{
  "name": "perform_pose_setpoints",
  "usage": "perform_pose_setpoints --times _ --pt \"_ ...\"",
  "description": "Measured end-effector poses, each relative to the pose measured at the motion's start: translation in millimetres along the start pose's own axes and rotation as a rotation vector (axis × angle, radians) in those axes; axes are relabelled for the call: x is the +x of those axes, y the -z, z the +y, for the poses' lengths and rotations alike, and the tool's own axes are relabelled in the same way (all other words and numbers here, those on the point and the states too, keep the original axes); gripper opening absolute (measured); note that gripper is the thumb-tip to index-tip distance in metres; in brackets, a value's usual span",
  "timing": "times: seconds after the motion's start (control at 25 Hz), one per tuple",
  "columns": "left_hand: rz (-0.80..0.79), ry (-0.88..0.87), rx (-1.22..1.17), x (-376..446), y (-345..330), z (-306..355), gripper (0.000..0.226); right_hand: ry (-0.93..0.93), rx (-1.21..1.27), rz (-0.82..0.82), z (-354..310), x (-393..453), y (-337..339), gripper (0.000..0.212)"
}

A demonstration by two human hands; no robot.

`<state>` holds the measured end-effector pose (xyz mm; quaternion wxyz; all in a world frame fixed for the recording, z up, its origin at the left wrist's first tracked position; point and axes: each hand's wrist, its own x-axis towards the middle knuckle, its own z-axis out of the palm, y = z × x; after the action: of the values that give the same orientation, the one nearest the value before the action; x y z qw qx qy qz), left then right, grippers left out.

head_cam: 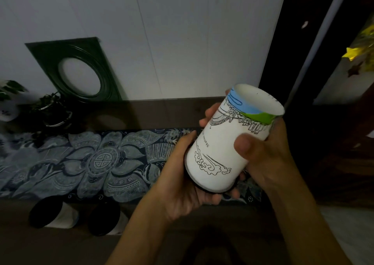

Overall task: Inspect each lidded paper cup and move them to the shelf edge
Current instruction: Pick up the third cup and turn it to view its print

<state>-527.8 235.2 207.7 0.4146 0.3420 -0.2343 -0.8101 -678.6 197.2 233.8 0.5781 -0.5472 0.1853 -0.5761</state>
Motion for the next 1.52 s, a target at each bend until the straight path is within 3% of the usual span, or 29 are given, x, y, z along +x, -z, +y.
perform_pose_setpoints --times 0.08,0.2,0.28,0.36,0.48,0.56,0.64,0.76,0.88,1.0,1.08,1.2,1.52 --pt "-0.019 -0.039 -0.013 -1 -4 -1 0.074 0.001 0.041 0.087 0 0 -4 0.068" --pt "0.118 -0.349 0.102 6 -9 -11 0.059 -0.028 0.103 0.357 8 0 -14 0.099" --pt "0.211 -0.512 0.196 8 -9 -15 0.055 -0.031 0.186 0.428 12 -1 -16 0.102" --pt "0.210 -0.510 0.194 6 -7 -13 0.056 -0.021 0.215 0.364 12 -1 -13 0.091" --pt "0.087 -0.272 0.107 -1 -6 -5 0.058 -0.009 0.181 0.196 11 -4 -7 0.071" --pt "0.049 -0.206 0.065 1 -3 -6 0.058 -0.028 0.110 0.214 10 -4 -9 0.074" --pt "0.071 -0.246 0.028 5 -3 -11 0.055 -0.038 0.045 0.313 13 -3 -11 0.082" --pt "0.149 -0.412 -0.017 9 -2 -17 0.059 0.038 -0.034 0.398 19 -2 -12 0.060" --pt "0.273 -0.552 0.036 12 -3 -18 0.061 0.137 -0.225 0.404 28 -5 -10 0.064" --pt "0.357 -0.625 0.070 11 -1 -15 0.056 0.212 -0.623 0.239 38 -14 -10 0.060" --pt "0.392 -0.638 0.078 8 2 -12 0.054 0.188 -0.763 0.061 46 -21 -8 0.059" --pt "0.446 -0.639 0.129 3 8 -9 0.054 0.099 -0.819 -0.103 51 -28 -6 0.070" --pt "0.323 -0.674 0.264 -23 44 -19 0.045 -0.089 -0.610 0.062 57 -37 -13 0.069"
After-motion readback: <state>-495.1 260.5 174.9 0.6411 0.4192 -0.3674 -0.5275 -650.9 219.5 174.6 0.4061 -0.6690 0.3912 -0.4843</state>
